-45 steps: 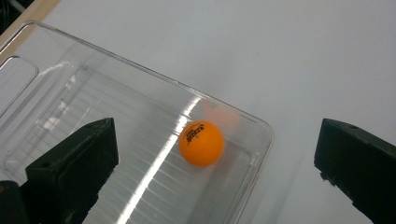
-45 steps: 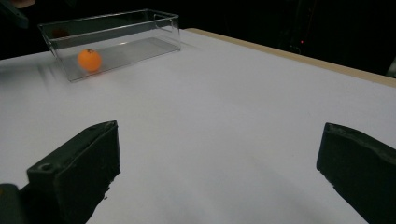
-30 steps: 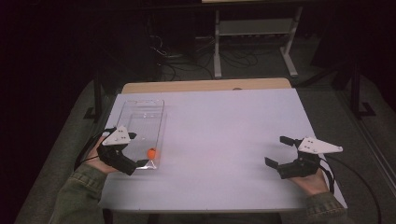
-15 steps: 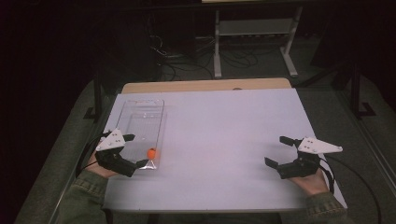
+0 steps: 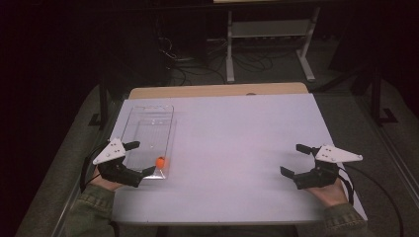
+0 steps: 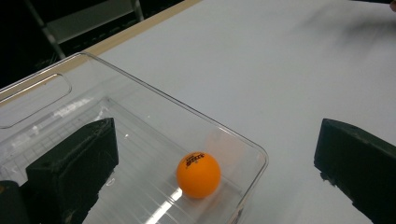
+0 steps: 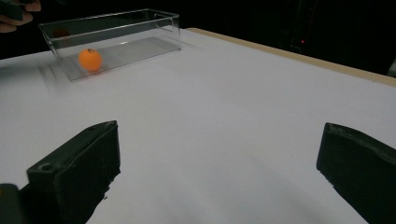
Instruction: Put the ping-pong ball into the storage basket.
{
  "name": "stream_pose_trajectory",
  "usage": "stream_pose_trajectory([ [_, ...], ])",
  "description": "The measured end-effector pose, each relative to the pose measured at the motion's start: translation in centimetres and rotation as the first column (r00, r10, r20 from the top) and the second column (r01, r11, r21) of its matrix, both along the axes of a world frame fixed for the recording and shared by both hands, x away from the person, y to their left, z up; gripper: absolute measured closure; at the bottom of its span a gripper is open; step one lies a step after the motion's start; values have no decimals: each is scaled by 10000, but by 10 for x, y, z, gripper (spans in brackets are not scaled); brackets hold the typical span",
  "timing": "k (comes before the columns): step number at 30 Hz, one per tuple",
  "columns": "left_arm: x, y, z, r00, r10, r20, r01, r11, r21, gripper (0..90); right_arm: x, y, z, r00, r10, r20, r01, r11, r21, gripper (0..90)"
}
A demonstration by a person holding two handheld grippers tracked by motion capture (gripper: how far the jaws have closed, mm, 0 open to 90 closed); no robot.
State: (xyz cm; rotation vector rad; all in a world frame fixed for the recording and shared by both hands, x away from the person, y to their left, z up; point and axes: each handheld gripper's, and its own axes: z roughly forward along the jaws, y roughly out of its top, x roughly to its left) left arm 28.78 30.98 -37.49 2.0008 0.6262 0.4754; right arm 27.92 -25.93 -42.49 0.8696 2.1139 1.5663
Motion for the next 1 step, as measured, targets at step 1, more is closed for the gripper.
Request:
stream_pose_trajectory([
  [1,0,0,0,10000,0,0,0,10000,0,0,0,0,0,10000,0,0,0,10000,0,0],
])
